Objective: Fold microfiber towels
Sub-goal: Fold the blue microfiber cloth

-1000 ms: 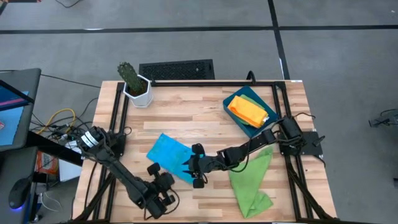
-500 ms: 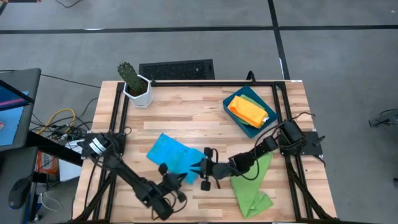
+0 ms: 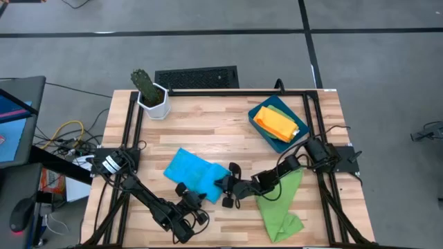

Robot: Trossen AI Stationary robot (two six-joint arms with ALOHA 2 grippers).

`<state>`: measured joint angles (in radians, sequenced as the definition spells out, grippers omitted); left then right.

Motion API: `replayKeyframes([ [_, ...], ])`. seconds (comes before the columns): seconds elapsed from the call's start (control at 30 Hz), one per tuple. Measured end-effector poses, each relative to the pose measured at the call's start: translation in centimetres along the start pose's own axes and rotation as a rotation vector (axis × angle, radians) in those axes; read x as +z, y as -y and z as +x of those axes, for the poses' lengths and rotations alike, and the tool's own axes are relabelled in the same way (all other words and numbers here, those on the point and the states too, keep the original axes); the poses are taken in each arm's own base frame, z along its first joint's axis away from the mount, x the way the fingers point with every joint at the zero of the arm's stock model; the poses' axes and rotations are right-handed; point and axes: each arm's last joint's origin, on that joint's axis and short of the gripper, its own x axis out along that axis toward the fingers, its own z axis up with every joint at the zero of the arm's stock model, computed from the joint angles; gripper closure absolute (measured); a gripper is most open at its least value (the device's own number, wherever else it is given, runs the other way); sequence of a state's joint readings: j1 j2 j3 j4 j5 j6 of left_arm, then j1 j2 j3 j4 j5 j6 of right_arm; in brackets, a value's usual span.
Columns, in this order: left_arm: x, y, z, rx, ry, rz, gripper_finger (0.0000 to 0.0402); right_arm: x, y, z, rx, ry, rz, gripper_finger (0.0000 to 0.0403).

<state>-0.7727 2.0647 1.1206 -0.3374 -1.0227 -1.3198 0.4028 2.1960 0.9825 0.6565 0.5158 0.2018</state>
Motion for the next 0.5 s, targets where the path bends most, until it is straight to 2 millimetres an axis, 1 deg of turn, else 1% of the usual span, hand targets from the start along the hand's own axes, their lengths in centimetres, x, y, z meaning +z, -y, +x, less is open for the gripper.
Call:
replayKeyframes([
  [0.1,0.0,-0.1,0.0,0.009,0.002,0.010,0.0401,0.2,-0.3,-0.3,0.009,0.020,-0.021,0.0347],
  [0.17,0.0,-0.1,0.0,0.010,0.008,0.005,0.0401,0.9,-0.8,-0.9,0.012,0.051,-0.044,0.0351],
  [0.23,0.0,-0.1,0.0,0.009,0.003,0.004,0.0401,2.1,-1.6,-1.6,0.045,0.134,-0.044,0.0355],
  [0.3,0.0,-0.1,0.0,0.009,0.000,0.003,0.0401,2.8,-2.6,-2.3,0.080,0.216,-0.040,0.0360],
  [0.4,0.0,-0.1,0.0,0.009,0.001,0.007,0.0401,2.7,-3.9,-2.5,0.122,0.265,-0.043,0.0370],
  [0.5,0.0,-0.1,0.0,0.009,0.001,0.010,0.0401,1.4,-4.7,-2.2,0.148,0.234,-0.072,0.0383],
])
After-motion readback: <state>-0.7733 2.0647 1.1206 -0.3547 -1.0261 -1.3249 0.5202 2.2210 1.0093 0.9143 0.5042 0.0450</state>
